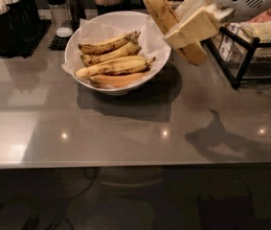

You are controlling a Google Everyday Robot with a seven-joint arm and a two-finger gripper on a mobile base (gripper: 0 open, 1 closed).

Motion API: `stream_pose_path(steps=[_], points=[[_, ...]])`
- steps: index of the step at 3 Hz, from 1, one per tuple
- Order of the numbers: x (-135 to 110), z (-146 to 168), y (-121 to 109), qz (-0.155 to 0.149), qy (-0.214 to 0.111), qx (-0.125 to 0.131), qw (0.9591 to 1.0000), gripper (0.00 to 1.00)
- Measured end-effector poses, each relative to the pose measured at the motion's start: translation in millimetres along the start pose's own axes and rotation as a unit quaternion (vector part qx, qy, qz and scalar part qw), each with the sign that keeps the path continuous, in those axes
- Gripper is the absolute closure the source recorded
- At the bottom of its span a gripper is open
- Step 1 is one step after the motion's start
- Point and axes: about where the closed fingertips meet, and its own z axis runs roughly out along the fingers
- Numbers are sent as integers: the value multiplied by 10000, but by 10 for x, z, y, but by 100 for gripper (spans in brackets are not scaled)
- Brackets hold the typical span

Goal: Pick banana from white bowl

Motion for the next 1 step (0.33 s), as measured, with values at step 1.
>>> stream_pose_path(steps=[1], points=[[6, -33, 22, 13, 12, 17, 10000, 100]])
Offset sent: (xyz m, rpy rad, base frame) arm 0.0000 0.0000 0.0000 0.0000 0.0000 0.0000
